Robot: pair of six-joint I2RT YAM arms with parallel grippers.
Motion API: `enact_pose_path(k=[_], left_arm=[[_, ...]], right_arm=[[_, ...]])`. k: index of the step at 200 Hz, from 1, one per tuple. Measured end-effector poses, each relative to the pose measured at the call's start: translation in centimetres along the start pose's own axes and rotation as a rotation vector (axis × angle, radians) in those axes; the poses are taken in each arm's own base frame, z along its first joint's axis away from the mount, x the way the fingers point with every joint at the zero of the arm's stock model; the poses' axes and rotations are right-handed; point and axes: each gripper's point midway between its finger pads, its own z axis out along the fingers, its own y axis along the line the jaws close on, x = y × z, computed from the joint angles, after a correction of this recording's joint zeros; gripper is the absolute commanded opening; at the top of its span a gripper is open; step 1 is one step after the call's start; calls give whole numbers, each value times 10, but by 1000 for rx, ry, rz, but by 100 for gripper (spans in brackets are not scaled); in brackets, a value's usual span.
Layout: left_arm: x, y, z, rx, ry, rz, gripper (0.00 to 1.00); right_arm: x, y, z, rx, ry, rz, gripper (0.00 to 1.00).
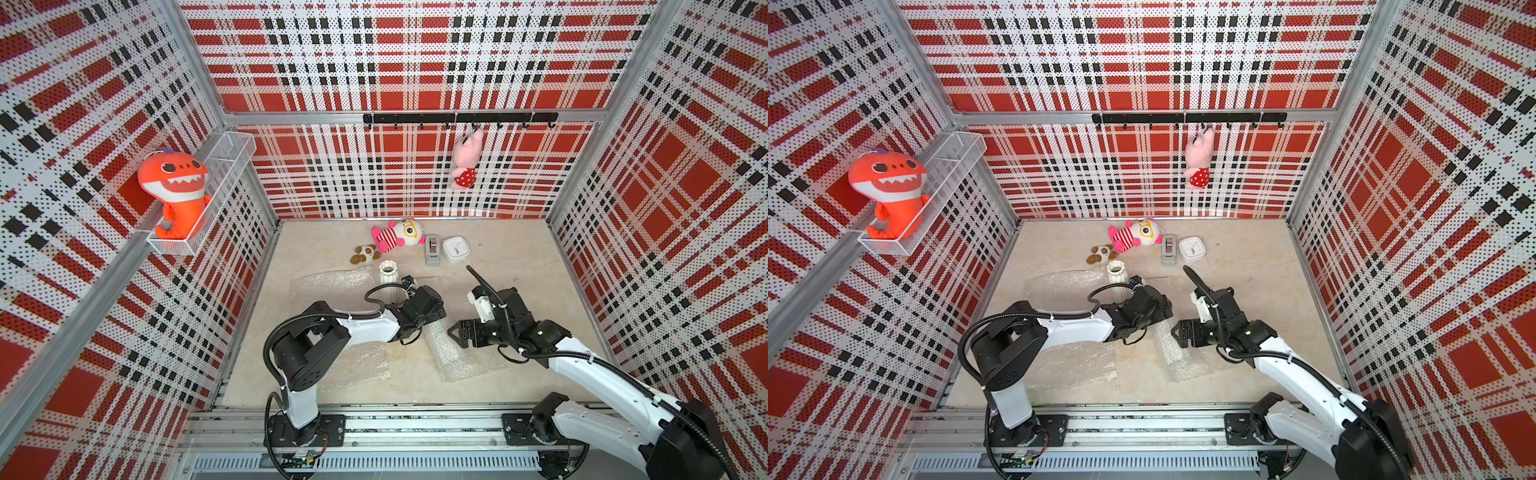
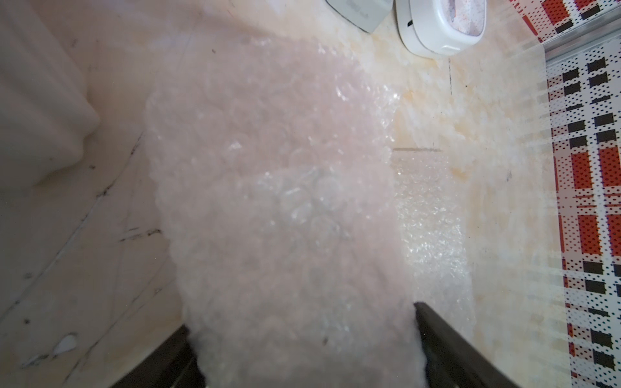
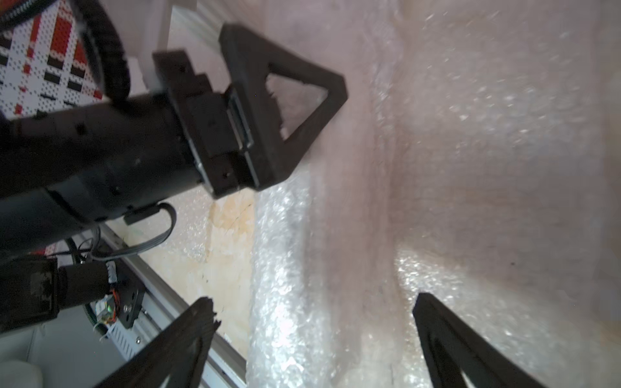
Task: Wrap vases in bubble wrap
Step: Wrap the vase in bubble wrap.
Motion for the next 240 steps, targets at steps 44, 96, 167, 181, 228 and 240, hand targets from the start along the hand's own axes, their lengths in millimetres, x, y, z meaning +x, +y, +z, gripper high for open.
enact_pose_path(k=[44, 96, 167, 181, 228, 240], left_arm=[[1, 0, 0, 9, -3, -4, 89], [1, 0, -1, 13, -5, -10, 89], [7, -4, -2, 27, 19, -13, 94], [9, -6, -2, 32, 26, -11, 96], [5, -10, -14, 44, 26, -13, 98], [4, -10, -20, 46, 25, -14, 98]], right_arm=[[9, 8, 19, 39, 60, -11, 100], [8, 9, 37, 36, 98, -41, 95], [20, 3, 54, -46, 147, -39, 75], [20, 1, 55, -86, 140, -9, 72], [18, -5, 54, -194, 119, 53, 68], [19, -6, 54, -224, 113, 67, 67]])
